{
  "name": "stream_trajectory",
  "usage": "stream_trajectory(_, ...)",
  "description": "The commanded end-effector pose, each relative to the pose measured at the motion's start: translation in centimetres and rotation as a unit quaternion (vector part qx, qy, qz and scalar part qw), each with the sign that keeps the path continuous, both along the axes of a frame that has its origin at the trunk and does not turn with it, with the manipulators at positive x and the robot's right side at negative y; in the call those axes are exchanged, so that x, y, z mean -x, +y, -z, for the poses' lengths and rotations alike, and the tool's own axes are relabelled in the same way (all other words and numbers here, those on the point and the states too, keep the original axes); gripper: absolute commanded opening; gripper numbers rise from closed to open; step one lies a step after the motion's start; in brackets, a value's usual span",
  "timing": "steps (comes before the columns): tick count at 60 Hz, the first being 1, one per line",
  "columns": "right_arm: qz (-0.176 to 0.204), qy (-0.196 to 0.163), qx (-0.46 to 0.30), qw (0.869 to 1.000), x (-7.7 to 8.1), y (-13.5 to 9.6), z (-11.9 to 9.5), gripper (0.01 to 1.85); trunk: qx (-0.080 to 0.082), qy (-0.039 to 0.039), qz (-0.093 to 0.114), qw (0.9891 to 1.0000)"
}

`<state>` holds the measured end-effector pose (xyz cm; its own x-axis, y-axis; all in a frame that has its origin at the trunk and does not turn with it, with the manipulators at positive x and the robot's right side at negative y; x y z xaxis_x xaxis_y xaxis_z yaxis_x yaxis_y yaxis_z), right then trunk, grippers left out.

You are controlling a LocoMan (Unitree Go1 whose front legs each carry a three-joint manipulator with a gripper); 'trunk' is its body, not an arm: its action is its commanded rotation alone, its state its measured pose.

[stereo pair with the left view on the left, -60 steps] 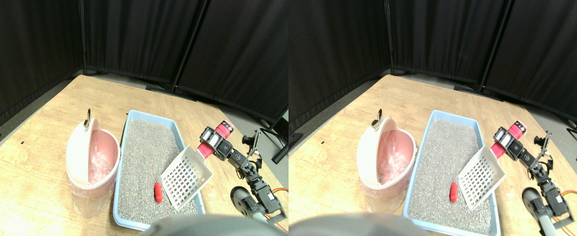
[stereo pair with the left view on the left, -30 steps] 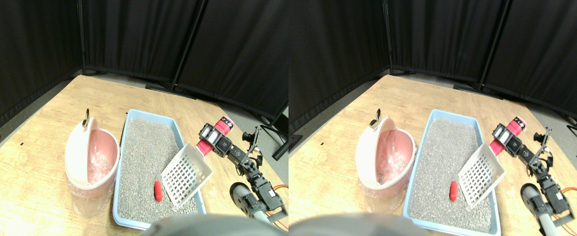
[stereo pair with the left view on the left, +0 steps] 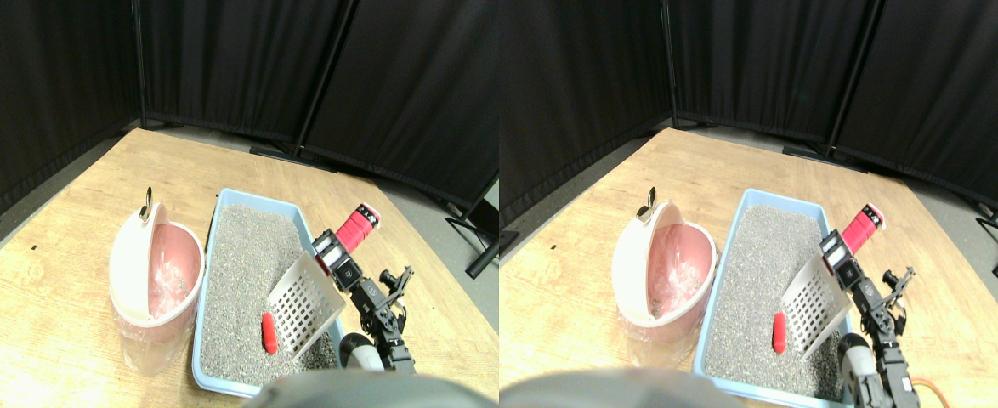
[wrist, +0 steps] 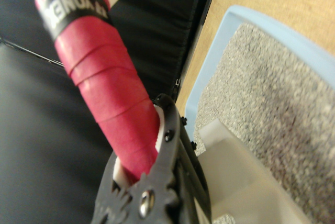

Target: Scoop (unimanual)

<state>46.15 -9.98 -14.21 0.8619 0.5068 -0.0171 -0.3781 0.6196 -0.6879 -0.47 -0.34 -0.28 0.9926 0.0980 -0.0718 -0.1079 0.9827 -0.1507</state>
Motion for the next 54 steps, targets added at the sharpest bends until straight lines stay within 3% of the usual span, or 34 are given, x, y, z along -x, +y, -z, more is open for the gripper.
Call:
stream_trajectory(1,-0.039,0.131,-0.037,0.99,1.2,1.3,4.2,0.05,0.008,0.017,-0.01,0.9998)
stream_trajectory(8,-0.033,0.134,-0.085,0.987,1.6,1.5,3.9,0.05,0.009,0.0177,-0.011,0.9997)
stream_trajectory(21,0.019,0.103,-0.132,0.986,-0.7,-1.2,1.0,0.05,0.012,0.0169,-0.013,0.9997)
stream_trajectory(24,0.05,0.105,-0.139,0.983,-1.3,-2.0,0.4,0.05,0.012,0.0157,-0.012,0.9997)
stream_trajectory(28,0.099,0.125,-0.203,0.966,-1.7,-2.7,-0.1,0.05,0.012,0.0157,-0.012,0.9997)
stream_trajectory(30,0.127,0.142,-0.255,0.948,-1.9,-3.1,-0.3,0.05,0.012,0.0157,-0.012,0.9997)
stream_trajectory(32,0.152,0.149,-0.259,0.942,-2.0,-3.4,-0.4,0.05,0.011,0.0169,-0.007,0.9998)
stream_trajectory(43,0.195,0.184,-0.307,0.913,-2.6,-5.0,0.9,0.05,0.013,0.0191,-0.005,0.9997)
stream_trajectory(50,0.191,0.176,-0.338,0.904,-2.5,-5.9,1.5,0.05,0.01,0.0176,-0.002,0.9998)
stream_trajectory(54,0.189,0.165,-0.349,0.903,-2.0,-6.1,0.9,0.05,0.009,0.0172,0.001,0.9998)
